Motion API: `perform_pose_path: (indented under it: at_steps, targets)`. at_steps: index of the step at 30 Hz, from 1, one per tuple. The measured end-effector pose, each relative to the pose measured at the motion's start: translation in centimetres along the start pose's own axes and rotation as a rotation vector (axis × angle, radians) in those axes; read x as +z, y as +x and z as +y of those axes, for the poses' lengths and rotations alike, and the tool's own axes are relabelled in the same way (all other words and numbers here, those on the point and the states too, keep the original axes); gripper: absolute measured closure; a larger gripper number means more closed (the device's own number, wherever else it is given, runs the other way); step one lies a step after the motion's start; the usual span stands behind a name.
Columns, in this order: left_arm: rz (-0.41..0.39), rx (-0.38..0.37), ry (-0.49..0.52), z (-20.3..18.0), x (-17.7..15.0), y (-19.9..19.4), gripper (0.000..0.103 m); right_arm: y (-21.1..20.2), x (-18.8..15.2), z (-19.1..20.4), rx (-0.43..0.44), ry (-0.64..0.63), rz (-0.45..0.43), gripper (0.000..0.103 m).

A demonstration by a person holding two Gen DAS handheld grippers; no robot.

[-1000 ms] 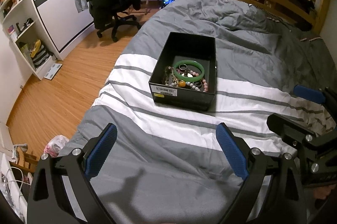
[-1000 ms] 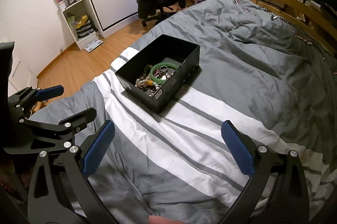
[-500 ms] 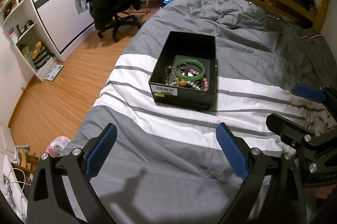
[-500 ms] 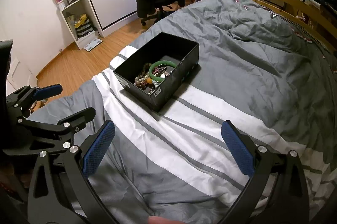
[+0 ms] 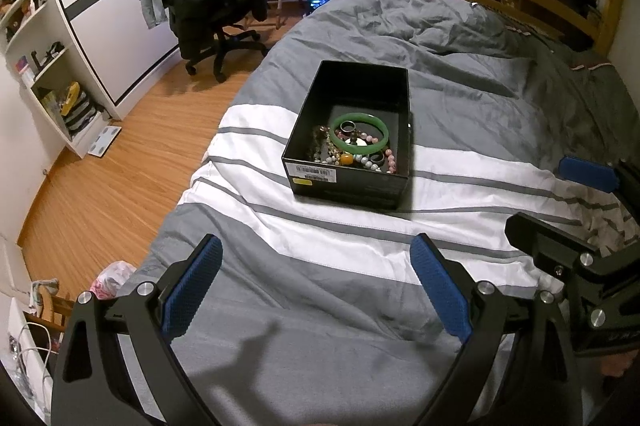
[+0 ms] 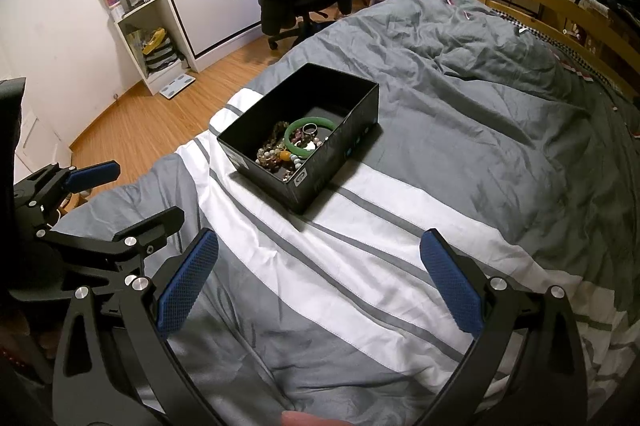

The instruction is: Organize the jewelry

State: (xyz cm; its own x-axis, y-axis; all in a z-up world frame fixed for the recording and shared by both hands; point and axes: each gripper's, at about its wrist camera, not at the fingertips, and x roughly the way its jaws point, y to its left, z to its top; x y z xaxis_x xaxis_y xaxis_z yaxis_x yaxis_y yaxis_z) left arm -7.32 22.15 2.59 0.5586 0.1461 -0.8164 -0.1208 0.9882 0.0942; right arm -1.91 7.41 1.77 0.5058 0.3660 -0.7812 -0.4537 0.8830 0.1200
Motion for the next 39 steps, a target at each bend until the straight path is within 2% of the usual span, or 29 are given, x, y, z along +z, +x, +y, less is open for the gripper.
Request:
perform_pose_path:
  at_steps: [39]
  targets:
    - [0.026, -0.024, 0.023, 0.14, -0.07, 0.44, 0.01, 0.47, -0.19, 0.03, -0.009, 0.01, 0.012, 0.003]
